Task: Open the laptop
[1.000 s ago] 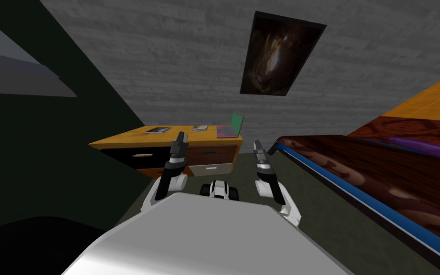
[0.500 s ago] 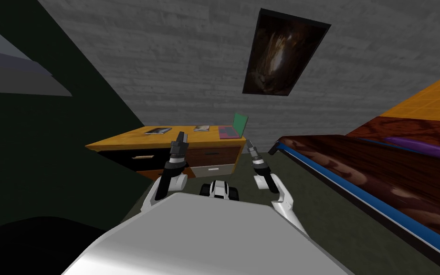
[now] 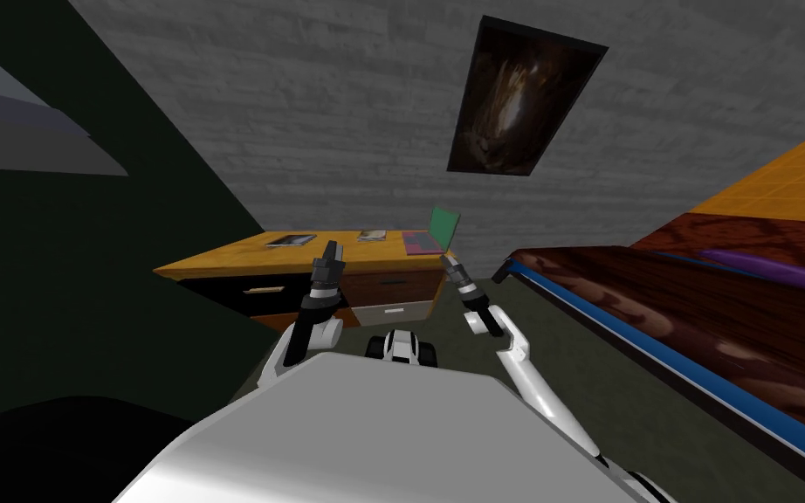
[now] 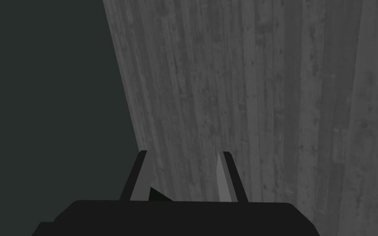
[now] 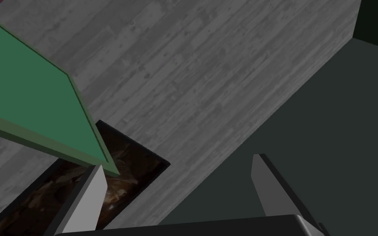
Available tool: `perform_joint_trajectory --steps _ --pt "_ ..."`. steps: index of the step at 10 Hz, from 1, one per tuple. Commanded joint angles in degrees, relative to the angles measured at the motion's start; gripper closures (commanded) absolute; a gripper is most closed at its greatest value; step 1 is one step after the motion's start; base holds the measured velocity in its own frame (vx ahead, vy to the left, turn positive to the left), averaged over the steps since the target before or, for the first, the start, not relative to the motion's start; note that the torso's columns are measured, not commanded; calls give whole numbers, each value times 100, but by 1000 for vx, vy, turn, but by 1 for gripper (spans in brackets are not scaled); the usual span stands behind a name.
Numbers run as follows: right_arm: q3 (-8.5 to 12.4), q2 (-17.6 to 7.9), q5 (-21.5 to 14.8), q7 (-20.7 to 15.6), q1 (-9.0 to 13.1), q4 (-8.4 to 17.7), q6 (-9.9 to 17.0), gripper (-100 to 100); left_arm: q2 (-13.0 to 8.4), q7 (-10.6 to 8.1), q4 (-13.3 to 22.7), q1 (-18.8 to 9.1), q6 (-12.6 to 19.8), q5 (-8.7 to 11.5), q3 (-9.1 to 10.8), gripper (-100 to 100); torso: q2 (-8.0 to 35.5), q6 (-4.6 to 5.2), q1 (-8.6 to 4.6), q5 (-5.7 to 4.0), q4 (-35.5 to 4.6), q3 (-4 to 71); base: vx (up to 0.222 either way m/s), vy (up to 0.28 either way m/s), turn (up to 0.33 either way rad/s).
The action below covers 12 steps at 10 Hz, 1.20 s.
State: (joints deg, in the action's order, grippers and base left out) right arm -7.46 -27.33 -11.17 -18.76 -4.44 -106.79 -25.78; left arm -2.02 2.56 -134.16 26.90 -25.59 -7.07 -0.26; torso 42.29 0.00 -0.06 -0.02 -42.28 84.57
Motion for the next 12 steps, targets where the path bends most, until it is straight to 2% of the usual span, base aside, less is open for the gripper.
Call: perform_joint_trajectory --steps 1,3,4,5,6,7,8,9,10,11,12 --pt "-152 -291 -162 -164 384 309 23 -100 0 0 0 0 0 0 0 0 -3 0 10 2 0 1 21 77 -18" --pt "-341 -696 -373 -372 754 682 15 -100 0 0 0 0 0 0 0 0 0 0 3 1 0 0 15 80 -18" --pt "-341 -712 -373 -372 861 767 15 -100 0 0 0 0 0 0 0 0 0 0 10 2 0 -1 9 82 -18" --pt "-437 -929 -479 -477 1057 984 13 -100 0 0 0 0 0 0 0 0 2 0 7 2 -1 -1 13 79 -23" --pt "-437 -929 -479 -477 1103 1007 13 -100 0 0 0 0 0 0 0 0 -1 0 5 2 0 0 18 64 -15" --pt "-533 -1149 -585 -581 1329 1253 12 -100 0 0 0 0 0 0 0 0 -2 0 1 0 0 0 10 74 -14" --pt "-629 -1317 -691 -684 1498 1409 12 -100 0 0 0 0 0 0 0 0 -1 0 6 2 0 0 22 112 -30" --pt "-629 -1372 -691 -684 1591 1504 12 -100 0 0 0 0 0 0 0 0 -4 0 18 5 1 2 19 81 -23" --pt "-725 -1596 -797 -787 1788 1716 13 -100 0 0 0 0 0 0 0 0 -2 0 5 3 0 1 12 58 -19" --pt "-725 -1596 -797 -787 1835 1759 13 -100 0 0 0 0 0 0 0 0 1 1 -4 -1 0 -1 5 30 14" --pt "-820 -1822 -901 -888 2078 2018 15 -100 -1 0 0 0 0 0 0 0 3 0 -9 -3 -1 -2 5 58 -23"
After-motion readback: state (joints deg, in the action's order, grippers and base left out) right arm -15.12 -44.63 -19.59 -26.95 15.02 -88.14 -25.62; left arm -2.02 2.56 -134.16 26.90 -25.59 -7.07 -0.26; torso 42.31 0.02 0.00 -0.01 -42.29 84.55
